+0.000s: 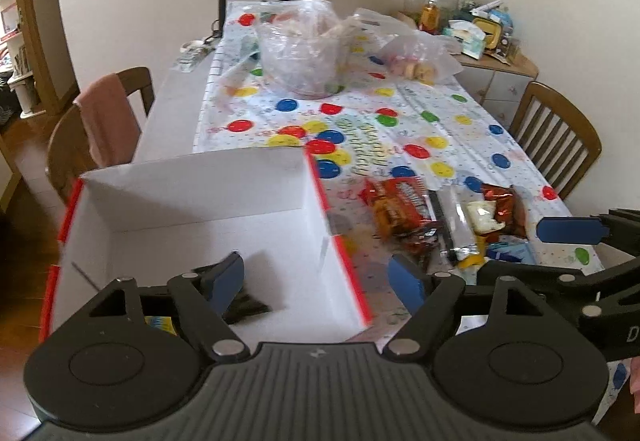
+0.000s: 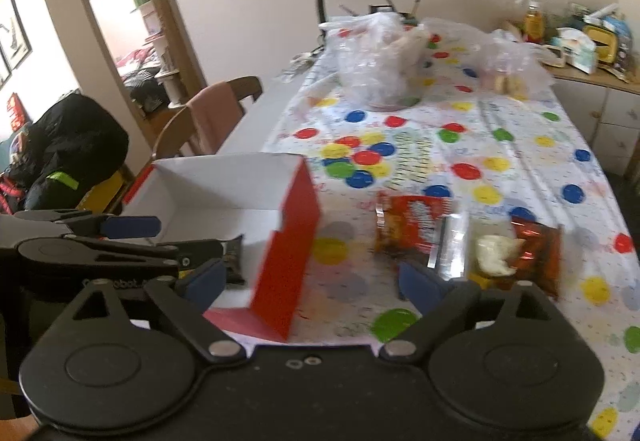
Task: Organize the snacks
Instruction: 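Grasp the white-and-blue packet with the right tool while the left tool grasps the brown wrapper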
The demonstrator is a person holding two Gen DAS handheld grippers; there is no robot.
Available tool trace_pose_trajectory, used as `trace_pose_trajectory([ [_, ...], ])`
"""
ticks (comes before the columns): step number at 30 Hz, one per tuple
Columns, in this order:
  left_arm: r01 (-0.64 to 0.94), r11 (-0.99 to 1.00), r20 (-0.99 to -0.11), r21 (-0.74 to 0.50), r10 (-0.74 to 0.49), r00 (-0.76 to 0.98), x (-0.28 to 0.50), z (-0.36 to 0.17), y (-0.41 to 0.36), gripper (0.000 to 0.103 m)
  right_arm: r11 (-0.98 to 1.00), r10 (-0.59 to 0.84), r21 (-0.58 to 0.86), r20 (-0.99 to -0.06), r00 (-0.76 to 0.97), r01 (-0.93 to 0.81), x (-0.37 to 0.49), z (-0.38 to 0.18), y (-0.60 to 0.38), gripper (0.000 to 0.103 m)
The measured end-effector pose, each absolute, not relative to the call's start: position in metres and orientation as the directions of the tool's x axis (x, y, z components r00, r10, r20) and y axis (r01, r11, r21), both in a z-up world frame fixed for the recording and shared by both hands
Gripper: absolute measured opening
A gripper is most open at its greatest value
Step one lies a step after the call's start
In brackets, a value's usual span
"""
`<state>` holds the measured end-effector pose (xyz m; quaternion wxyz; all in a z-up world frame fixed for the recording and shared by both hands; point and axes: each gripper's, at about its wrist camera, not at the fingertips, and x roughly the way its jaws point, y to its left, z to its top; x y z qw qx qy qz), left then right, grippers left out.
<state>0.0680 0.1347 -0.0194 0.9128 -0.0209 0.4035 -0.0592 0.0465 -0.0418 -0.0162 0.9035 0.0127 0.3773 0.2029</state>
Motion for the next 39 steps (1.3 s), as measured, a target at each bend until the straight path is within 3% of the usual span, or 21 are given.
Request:
trace_pose_trajectory([
  [5, 0.100, 0.989, -0.747, -0.108, -0.147, 0.649, 0.072, -0.029, 0.105, 0.080, 0.929, 0.352, 0.169, -0.679, 0.644, -0.329, 0.044, -0.022, -0.079, 0.103],
  [18, 0.118, 0.982, -0.795, -0.149, -0.190, 0.576, 0.104, -0.069, 0.038, 0.080, 0.968, 0.235, 0.125, -0.761, 0.605, -0.220, 0.054, -0.075, -0.156, 0.103],
  [28, 0.077, 0.988, -0.843, -0.134, -0.154, 0.514, 0.149, -0.107, 0.014, 0.080, 0.978, 0.206, 0.154, -0.844, 0.495, -0.144, 0.093, -0.128, -0.164, 0.100],
  [39, -0.096, 0.951, -0.892, -0.294, -0.237, 0.384, 0.203, -0.145, 0.025, 0.080, 0.979, 0.204, 0.184, -0.899, 0.388, -0.090, 0.124, -0.153, -0.155, 0.094],
])
